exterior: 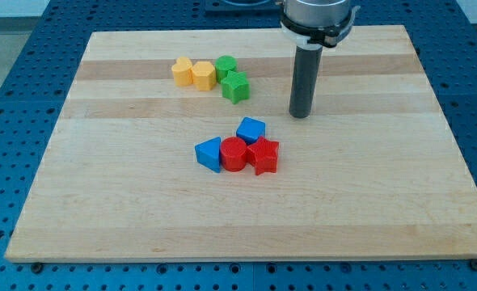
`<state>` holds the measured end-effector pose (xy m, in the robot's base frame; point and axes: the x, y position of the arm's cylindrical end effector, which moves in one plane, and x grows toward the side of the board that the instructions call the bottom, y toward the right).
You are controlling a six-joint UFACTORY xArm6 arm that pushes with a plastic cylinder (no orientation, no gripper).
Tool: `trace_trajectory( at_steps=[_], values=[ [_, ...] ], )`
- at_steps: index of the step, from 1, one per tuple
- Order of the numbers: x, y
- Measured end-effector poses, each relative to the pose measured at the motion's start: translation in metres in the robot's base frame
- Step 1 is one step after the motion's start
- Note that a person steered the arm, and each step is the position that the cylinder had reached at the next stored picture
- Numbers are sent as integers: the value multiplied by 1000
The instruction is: Move your arm close to the group of blocks
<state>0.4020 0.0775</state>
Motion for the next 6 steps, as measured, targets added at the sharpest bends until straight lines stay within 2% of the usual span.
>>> trace_trajectory(
  at_steps=[3, 6],
  values=[
    [-11, 0],
    [64, 0]
  ],
)
